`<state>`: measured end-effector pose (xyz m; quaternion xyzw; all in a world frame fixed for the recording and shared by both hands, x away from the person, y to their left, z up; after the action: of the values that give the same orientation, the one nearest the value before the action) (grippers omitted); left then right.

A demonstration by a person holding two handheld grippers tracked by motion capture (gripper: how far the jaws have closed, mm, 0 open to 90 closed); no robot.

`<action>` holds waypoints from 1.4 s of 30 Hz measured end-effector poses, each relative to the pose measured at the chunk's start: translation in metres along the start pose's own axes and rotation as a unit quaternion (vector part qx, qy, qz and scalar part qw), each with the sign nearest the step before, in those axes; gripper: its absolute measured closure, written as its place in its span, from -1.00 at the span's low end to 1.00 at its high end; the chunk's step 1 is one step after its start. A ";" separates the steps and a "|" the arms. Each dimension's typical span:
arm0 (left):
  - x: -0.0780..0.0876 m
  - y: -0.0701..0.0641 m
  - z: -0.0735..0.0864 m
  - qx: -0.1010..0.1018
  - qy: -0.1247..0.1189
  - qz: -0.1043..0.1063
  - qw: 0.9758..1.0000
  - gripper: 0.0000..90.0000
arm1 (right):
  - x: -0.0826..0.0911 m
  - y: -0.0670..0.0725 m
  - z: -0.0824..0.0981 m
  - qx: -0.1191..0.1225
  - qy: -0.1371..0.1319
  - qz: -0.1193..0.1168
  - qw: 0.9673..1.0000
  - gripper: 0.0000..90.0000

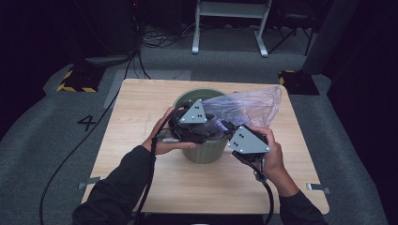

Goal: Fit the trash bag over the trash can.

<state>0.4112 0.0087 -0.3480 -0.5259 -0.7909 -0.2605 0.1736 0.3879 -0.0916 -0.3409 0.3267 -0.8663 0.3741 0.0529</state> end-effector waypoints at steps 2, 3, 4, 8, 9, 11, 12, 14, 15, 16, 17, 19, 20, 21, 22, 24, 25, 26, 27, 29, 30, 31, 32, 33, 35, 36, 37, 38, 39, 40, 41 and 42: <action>-0.001 -0.002 0.002 -0.009 0.000 0.003 1.000 0.50 | -0.001 0.003 0.000 -0.001 -0.001 -0.006 1.000 0.79; -0.002 -0.003 0.003 -0.011 0.001 0.006 1.000 0.58 | -0.001 0.004 0.001 -0.002 0.001 -0.005 1.000 0.75; -0.002 -0.003 0.005 -0.019 0.004 0.003 1.000 0.68 | -0.001 0.004 0.002 -0.002 0.001 -0.006 1.000 0.72; -0.001 -0.003 0.008 -0.022 0.003 0.002 1.000 0.92 | -0.001 0.004 0.004 -0.014 -0.002 -0.007 1.000 0.30; 0.000 -0.002 0.009 -0.022 0.000 -0.004 1.000 0.95 | 0.000 0.005 0.004 -0.021 -0.005 -0.012 1.000 0.19; 0.001 0.001 0.011 -0.015 -0.002 -0.004 1.000 0.97 | 0.004 0.003 0.004 -0.042 -0.021 -0.027 0.999 -0.04; 0.002 0.003 0.013 -0.013 -0.002 -0.008 1.000 0.97 | 0.005 0.003 0.004 -0.047 -0.024 -0.031 0.998 -0.10; 0.004 0.005 0.015 -0.008 -0.006 -0.010 1.000 0.98 | 0.010 0.001 0.007 -0.053 -0.022 -0.029 0.998 -0.22; 0.005 0.006 0.016 -0.005 -0.007 -0.011 1.000 0.98 | 0.013 0.000 0.010 -0.060 -0.020 -0.028 0.998 -0.27; 0.006 0.008 0.018 -0.004 -0.009 -0.015 1.000 0.98 | 0.016 -0.001 0.013 -0.063 -0.020 -0.029 0.997 -0.28; 0.008 0.009 0.019 -0.001 -0.010 -0.017 1.000 0.98 | 0.019 -0.001 0.016 -0.064 -0.018 -0.029 0.997 -0.30; 0.010 0.012 0.022 0.006 -0.013 -0.018 1.000 0.98 | 0.025 -0.002 0.024 -0.068 -0.014 -0.025 0.997 -0.35; 0.011 0.014 0.023 0.008 -0.016 -0.021 1.000 0.98 | 0.028 -0.003 0.029 -0.073 -0.015 -0.026 0.997 -0.35; 0.012 0.015 0.024 0.011 -0.018 -0.020 1.000 0.98 | 0.031 -0.004 0.033 -0.081 -0.014 -0.024 0.996 -0.36; 0.013 0.016 0.026 0.015 -0.020 -0.019 1.000 0.98 | 0.032 -0.006 0.037 -0.086 -0.012 -0.020 0.996 -0.38; 0.014 0.019 0.029 0.018 -0.021 -0.020 0.999 0.98 | 0.038 -0.009 0.047 -0.105 -0.013 -0.015 0.994 -0.40; 0.015 0.020 0.030 0.022 -0.023 -0.020 0.999 0.98 | 0.041 -0.011 0.053 -0.118 -0.013 -0.011 0.993 -0.42; 0.015 0.021 0.031 0.024 -0.024 -0.019 0.999 0.98 | 0.042 -0.013 0.057 -0.125 -0.011 -0.009 0.992 -0.43; 0.015 0.021 0.032 0.025 -0.024 -0.018 0.999 0.98 | 0.044 -0.014 0.062 -0.129 -0.011 -0.006 0.992 -0.45; 0.016 0.023 0.034 0.025 -0.025 -0.018 0.999 0.98 | 0.045 -0.016 0.068 -0.140 -0.008 -0.005 0.990 -0.47; 0.016 0.023 0.035 0.027 -0.025 -0.019 0.999 0.98 | 0.044 -0.016 0.072 -0.145 -0.005 -0.007 0.989 -0.48; 0.016 0.024 0.036 0.030 -0.026 -0.018 0.999 0.98 | 0.044 -0.016 0.074 -0.150 -0.003 -0.007 0.989 -0.49; 0.016 0.024 0.037 0.031 -0.029 -0.016 0.999 0.97 | 0.042 -0.016 0.078 -0.156 -0.002 -0.012 0.988 -0.50; 0.017 0.024 0.038 0.033 -0.030 -0.016 0.999 0.97 | 0.040 -0.014 0.079 -0.164 -0.004 -0.024 0.986 -0.50; 0.017 0.024 0.040 0.034 -0.029 -0.015 0.999 0.97 | 0.035 -0.014 0.083 -0.179 0.002 -0.029 0.983 -0.53; 0.017 0.024 0.041 0.034 -0.029 -0.014 0.999 0.97 | 0.033 -0.014 0.085 -0.185 0.004 -0.029 0.982 -0.53; 0.017 0.025 0.041 0.035 -0.029 -0.015 0.999 0.97 | 0.030 -0.014 0.087 -0.195 0.005 -0.035 0.980 -0.53; 0.018 0.025 0.042 0.036 -0.030 -0.017 0.999 0.96 | 0.028 -0.014 0.088 -0.206 0.004 -0.044 0.978 -0.54; 0.018 0.025 0.043 0.038 -0.030 -0.015 0.999 0.96 | 0.025 -0.014 0.089 -0.215 0.001 -0.055 0.975 -0.54; 0.018 0.025 0.043 0.037 -0.028 -0.014 0.999 0.95 | 0.022 -0.014 0.090 -0.220 -0.001 -0.062 0.973 -0.54; 0.018 0.026 0.044 0.037 -0.027 -0.014 0.999 0.92 | 0.020 -0.014 0.089 -0.218 -0.005 -0.067 0.974 -0.52; 0.017 0.025 0.045 0.038 -0.025 -0.014 0.999 0.88 | 0.018 -0.013 0.087 -0.217 -0.010 -0.072 0.974 -0.45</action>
<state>0.4274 0.0558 -0.3686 -0.5144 -0.8114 -0.2193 0.1701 0.3950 -0.1673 -0.3886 0.3729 -0.9014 0.1695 0.1404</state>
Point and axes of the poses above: each handheld gripper's, and its own axes: x roughly backward along the jaws, z roughly out of its underside, y roughly to its left, the point moved 8 cm from there along -x, roughly forward along the jaws, and after that the axes turned 2 degrees about y, right-handed, at the moved point
